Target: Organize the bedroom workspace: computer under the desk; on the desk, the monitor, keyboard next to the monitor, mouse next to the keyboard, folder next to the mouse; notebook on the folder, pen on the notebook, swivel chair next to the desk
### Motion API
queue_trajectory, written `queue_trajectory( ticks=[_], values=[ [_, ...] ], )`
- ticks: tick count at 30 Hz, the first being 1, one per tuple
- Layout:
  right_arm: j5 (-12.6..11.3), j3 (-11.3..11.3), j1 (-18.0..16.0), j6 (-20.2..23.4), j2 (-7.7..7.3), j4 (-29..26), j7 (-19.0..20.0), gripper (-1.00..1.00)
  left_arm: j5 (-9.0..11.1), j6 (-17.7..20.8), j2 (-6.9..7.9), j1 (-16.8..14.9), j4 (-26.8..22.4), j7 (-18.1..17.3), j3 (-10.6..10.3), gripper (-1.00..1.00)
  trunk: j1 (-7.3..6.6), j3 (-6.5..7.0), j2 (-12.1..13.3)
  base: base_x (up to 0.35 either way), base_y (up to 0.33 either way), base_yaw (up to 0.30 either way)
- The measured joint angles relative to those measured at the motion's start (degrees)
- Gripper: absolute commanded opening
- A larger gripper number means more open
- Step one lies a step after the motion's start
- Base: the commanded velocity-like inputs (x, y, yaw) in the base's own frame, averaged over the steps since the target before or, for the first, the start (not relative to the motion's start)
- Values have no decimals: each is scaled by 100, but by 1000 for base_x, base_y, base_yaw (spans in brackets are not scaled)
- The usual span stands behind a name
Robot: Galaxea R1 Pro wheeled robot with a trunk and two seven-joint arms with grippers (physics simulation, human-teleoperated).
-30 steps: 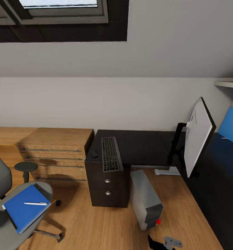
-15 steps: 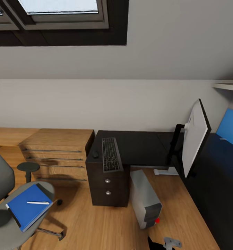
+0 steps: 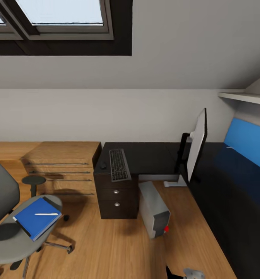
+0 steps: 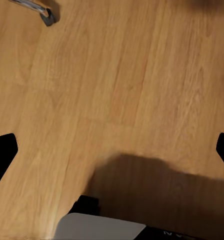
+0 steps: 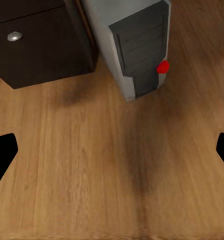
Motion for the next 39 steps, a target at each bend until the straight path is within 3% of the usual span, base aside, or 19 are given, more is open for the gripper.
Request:
queue_trajectory(
  ticks=[11,19,39],
  values=[
    [56,-4,0,-6,135,9,0,100,8,-3,5,0,0,8,16,100,-242,196,442,-338,0,-4],
    [299,-8,0,-13,148,11,-7,100,9,-4,8,1,0,9,18,100,-418,340,763,-338,0,0],
    [347,-16,1,-13,149,37,-10,100,0,-4,2,-1,0,15,18,100,-857,700,1566,-340,0,0]
  ],
)
